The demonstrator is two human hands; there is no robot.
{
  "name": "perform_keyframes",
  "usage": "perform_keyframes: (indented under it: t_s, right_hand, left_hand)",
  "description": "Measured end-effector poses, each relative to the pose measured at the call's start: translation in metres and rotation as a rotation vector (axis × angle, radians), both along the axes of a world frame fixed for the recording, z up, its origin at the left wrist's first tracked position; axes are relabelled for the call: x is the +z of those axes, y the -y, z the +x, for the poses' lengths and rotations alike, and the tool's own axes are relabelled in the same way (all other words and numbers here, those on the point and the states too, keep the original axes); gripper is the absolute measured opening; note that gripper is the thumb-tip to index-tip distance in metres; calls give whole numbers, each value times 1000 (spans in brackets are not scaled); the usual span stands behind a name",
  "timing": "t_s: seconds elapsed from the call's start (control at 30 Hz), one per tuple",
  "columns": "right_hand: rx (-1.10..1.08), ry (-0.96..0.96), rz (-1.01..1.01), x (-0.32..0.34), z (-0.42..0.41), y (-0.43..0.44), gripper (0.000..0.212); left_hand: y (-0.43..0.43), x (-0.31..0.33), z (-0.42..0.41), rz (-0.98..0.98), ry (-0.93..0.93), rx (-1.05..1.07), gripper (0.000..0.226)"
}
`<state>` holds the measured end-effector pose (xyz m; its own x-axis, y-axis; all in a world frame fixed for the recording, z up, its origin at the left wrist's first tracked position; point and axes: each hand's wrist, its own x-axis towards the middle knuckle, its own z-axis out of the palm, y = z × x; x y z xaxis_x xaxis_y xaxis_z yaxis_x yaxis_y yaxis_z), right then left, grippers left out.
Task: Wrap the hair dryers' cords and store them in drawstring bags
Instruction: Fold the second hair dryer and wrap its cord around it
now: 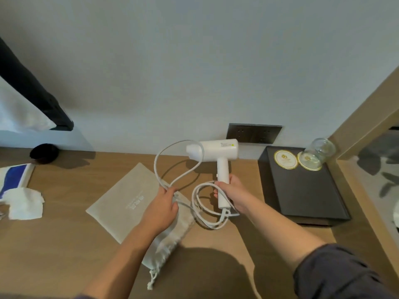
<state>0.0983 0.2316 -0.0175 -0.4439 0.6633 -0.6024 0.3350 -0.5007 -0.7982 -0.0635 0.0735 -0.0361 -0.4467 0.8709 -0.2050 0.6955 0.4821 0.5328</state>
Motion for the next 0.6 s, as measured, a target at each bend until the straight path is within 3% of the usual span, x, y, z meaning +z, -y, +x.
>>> perform_keyframes:
  t_s: [0.3, 0.6]
  right_hand:
    - [-17, -19, 296, 33, 39, 31, 41]
    - [-53, -84, 551, 87, 56, 28, 39]
  left_hand:
    - [4, 18, 2, -211, 20, -85, 64]
    - [-6, 57, 12, -187, -30, -237, 62]
